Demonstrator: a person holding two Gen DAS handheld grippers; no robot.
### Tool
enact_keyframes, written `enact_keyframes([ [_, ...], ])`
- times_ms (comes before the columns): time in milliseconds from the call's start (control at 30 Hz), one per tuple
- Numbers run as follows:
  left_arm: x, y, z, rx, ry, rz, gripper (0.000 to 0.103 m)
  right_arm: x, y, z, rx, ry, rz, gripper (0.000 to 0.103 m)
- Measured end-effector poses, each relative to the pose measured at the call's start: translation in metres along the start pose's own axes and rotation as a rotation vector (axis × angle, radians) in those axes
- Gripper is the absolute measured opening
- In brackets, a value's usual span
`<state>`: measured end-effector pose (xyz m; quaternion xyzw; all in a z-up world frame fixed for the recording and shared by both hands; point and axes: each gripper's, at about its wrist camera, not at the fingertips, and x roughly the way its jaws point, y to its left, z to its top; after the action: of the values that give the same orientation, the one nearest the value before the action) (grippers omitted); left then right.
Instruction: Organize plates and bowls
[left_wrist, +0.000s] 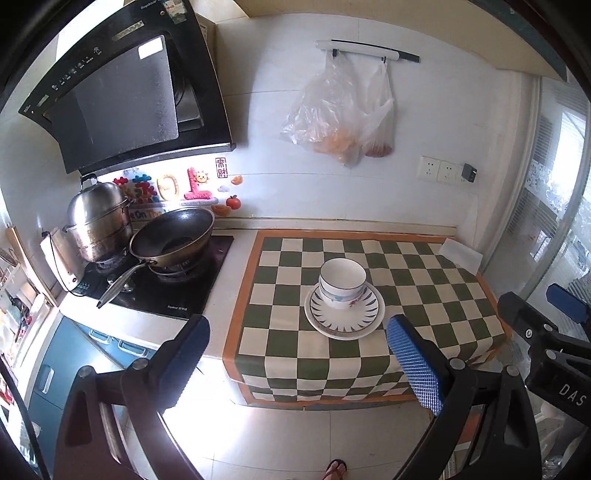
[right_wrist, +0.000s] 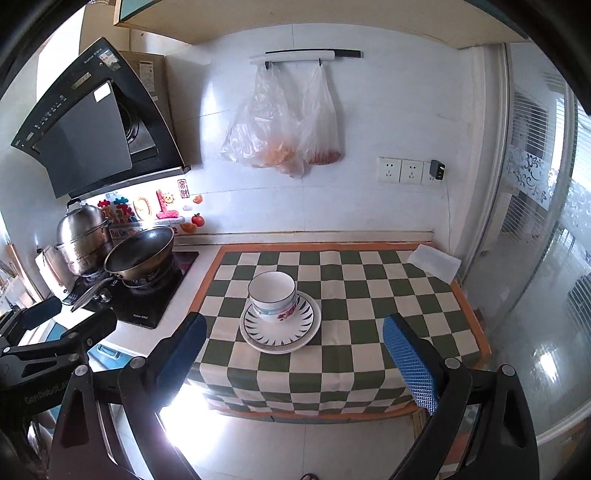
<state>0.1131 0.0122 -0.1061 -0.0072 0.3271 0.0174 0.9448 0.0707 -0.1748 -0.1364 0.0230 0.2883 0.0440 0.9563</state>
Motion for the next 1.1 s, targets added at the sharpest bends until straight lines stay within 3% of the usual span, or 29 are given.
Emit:
enact_keyframes([
  [1100, -0.0085, 0.0071, 0.0017, -0.010, -0.020, -0.016, 0.098, -0.0087, 0.0049, -0.0088, 0.033, -0.013, -0.052, 0.099],
])
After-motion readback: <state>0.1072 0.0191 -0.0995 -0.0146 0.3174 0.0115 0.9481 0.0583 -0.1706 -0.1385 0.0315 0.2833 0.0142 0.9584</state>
